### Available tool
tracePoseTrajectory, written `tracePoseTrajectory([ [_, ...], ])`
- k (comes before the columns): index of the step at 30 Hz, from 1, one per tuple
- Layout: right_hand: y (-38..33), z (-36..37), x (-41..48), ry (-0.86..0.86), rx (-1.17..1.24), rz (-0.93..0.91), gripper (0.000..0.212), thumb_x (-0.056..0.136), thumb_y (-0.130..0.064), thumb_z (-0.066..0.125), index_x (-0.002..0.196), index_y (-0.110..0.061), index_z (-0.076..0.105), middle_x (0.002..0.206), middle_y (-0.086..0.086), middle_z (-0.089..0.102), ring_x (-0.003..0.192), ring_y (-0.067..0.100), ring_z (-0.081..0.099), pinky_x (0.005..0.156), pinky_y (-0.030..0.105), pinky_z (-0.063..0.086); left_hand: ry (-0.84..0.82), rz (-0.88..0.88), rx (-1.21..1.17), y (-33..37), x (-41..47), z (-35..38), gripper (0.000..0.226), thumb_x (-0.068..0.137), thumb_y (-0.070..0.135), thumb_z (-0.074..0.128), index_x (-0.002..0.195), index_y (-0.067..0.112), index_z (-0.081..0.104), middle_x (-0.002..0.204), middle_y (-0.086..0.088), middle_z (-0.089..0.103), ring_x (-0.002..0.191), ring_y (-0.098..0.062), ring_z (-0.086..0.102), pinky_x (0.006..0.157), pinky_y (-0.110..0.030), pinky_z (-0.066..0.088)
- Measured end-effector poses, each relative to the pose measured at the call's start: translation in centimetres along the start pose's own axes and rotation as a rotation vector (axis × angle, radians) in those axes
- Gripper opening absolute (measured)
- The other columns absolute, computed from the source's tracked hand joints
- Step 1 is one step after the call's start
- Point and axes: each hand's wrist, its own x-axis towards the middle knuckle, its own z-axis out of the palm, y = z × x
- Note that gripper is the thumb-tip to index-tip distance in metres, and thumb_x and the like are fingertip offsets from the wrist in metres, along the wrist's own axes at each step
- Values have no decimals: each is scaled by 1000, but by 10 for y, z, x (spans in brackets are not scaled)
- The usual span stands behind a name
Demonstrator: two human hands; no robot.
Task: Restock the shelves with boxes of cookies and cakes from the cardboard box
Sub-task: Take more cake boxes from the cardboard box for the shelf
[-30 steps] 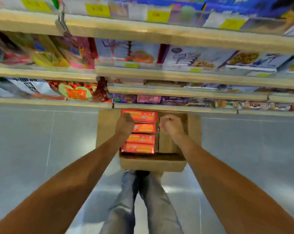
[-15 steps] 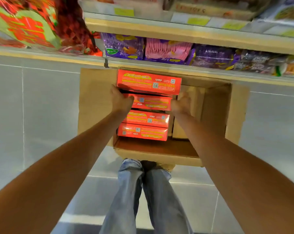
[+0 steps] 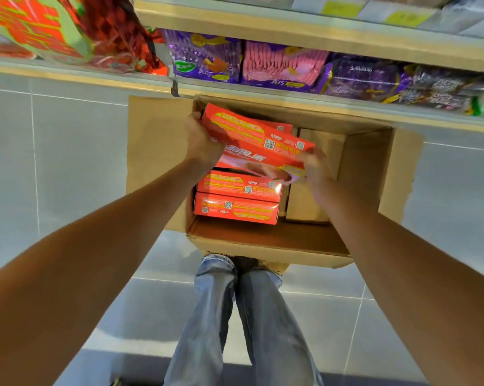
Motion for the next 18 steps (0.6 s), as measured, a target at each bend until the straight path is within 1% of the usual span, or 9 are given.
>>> tracePoseTrajectory([
  [2,6,-10,-20,16,-41,13,23,90,-21,58,112,-16,57,103,3,65,84,15,64,65,24,43,31,40,30,6,-12,-5,60,78,1,65,129,7,33,125,-10,50,114,-18,51,95,-33,49],
  [4,9,-19,-43,39,-47,36,27,91,-28,58,115,-17,57,99,1,65,78,10,61,60,22,39,49,91,66,16,-24,-12,61,71,19,72,125,14,44,122,-9,54,114,-23,53,96,-41,49],
  [5,9,-25,-57,47,-47,42,26,93,-30,55,116,-18,55,95,0,63,73,6,58,57,21,39,45,101,95,22,-32,-15,60,69,27,73,123,17,48,119,-9,55,113,-25,53,96,-42,48],
  [7,4,-38,-91,60,-38,40,23,98,-30,48,118,-20,53,92,0,62,69,4,54,53,15,40,43,80,140,41,-55,-24,57,73,32,73,123,17,52,119,-10,52,111,-24,52,97,-39,47],
  [10,-13,-56,-136,85,2,13,36,98,-34,48,126,-12,50,105,9,67,74,12,61,55,16,45,67,61,129,67,-89,-41,52,72,41,74,115,17,57,116,-10,56,104,-26,58,93,-42,51],
  [13,-46,-71,-182,43,83,-13,37,96,-36,50,122,-12,40,89,1,62,70,8,61,46,11,48,132,21,140,97,-121,-69,56,66,53,73,107,16,64,108,-9,64,95,-24,64,86,-38,54],
  [14,-54,-73,-192,25,94,-18,42,95,-40,52,123,-13,34,90,1,60,72,8,62,46,12,49,145,16,132,105,-129,-76,59,63,59,70,106,17,66,105,-8,66,94,-24,65,84,-37,55],
  [16,-83,-78,-222,32,90,-49,61,89,-51,55,132,-16,28,103,2,59,81,10,64,56,20,53,159,45,115,134,-158,-96,58,66,59,67,105,16,68,102,-9,69,96,-26,65,84,-35,55],
  [18,-110,-81,-249,95,24,-97,86,77,-71,54,140,-20,26,120,0,56,98,16,62,79,31,53,161,40,130,157,-179,-115,51,76,50,67,106,9,66,104,-11,69,98,-29,65,82,-31,51],
])
